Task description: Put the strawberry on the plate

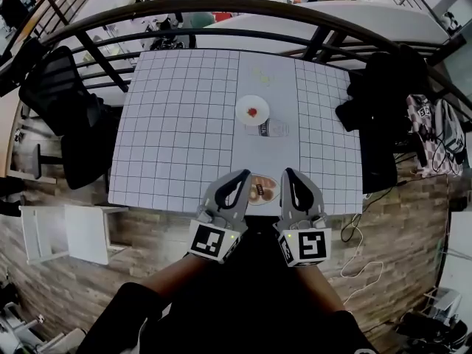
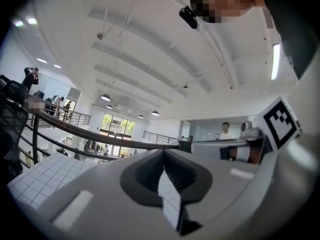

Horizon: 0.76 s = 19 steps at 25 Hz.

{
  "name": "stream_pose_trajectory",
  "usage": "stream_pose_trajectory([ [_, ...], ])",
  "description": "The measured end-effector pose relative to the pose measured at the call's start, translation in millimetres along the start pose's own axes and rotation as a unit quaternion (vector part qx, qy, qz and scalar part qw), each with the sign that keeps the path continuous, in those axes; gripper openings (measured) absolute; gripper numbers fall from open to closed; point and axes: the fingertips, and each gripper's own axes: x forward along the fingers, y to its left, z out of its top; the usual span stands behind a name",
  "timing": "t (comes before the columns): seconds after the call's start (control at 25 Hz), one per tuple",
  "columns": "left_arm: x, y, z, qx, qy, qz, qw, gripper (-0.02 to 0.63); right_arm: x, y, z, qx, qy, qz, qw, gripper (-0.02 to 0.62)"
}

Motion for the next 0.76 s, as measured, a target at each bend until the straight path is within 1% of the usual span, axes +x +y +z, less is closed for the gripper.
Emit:
stream_pose_trajectory([
  [0.2, -3, -2, 9, 0.005, -0.007, -0.003, 1.0, 0.009, -7, 8, -6, 0.001, 0.009, 0.002, 1.0, -0.003],
  [0.36, -11, -8, 15, 0.019, -0.017, -0.005, 0.9997, 0.009, -14, 15, -4, -0.009, 0.001, -0.001, 1.0, -0.003],
  [0.6, -1, -25, 28, 0.007, -0.004, -0.007, 0.9999, 0.009, -20, 6, 3, 0.004, 0.006, 0.007, 1.0, -0.002],
  [0.76, -12, -14, 12, 0.012, -0.011, -0.009, 0.9998, 0.009, -17, 25, -17, -0.005, 0.013, 0.008, 1.0, -0.003],
])
